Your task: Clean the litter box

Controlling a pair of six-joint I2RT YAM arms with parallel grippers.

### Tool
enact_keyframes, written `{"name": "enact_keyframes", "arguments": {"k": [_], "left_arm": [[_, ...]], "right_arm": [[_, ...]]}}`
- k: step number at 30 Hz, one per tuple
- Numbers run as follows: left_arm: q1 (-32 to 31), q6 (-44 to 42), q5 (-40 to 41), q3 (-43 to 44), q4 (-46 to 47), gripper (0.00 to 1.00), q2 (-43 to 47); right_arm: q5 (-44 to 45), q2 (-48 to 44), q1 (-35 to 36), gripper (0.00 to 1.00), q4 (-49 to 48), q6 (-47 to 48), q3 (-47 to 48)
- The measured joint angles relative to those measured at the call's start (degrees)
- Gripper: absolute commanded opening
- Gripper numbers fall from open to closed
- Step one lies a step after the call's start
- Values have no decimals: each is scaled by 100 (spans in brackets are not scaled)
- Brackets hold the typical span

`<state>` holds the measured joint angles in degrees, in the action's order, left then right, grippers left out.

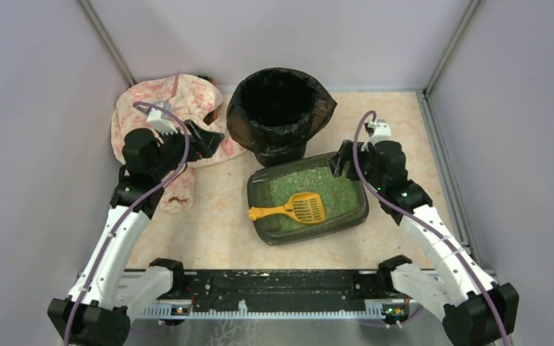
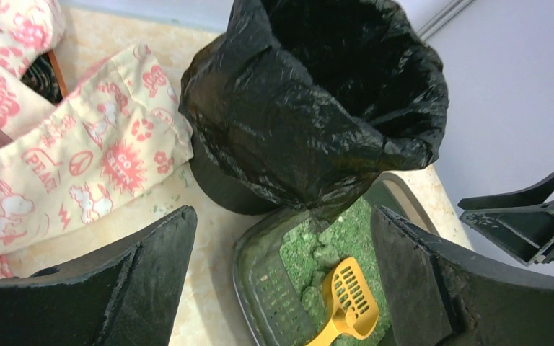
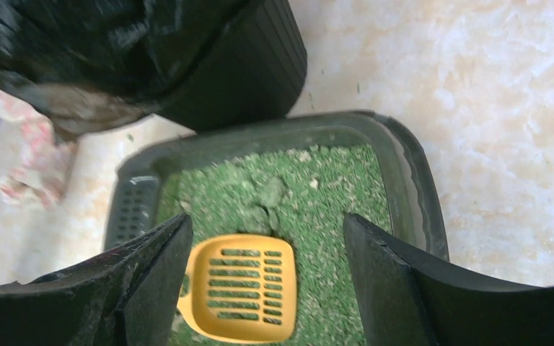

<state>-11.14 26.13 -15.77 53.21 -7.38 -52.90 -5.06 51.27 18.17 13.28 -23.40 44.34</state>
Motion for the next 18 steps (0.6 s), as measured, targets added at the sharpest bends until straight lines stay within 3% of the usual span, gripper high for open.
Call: {"name": "enact_keyframes", "arguments": {"k": [4, 15, 18], "left_arm": [[-76, 33, -15, -105, -90, 95, -57], [-153, 42, 122, -306, -170, 95, 170], [-164, 81, 120, -323, -166, 96, 168]], "right_arm": [[415, 568, 553, 68, 450, 341, 173], [1305, 2096, 951, 8, 608, 354, 260], [1873, 2544, 879, 4, 651, 205, 380]]}}
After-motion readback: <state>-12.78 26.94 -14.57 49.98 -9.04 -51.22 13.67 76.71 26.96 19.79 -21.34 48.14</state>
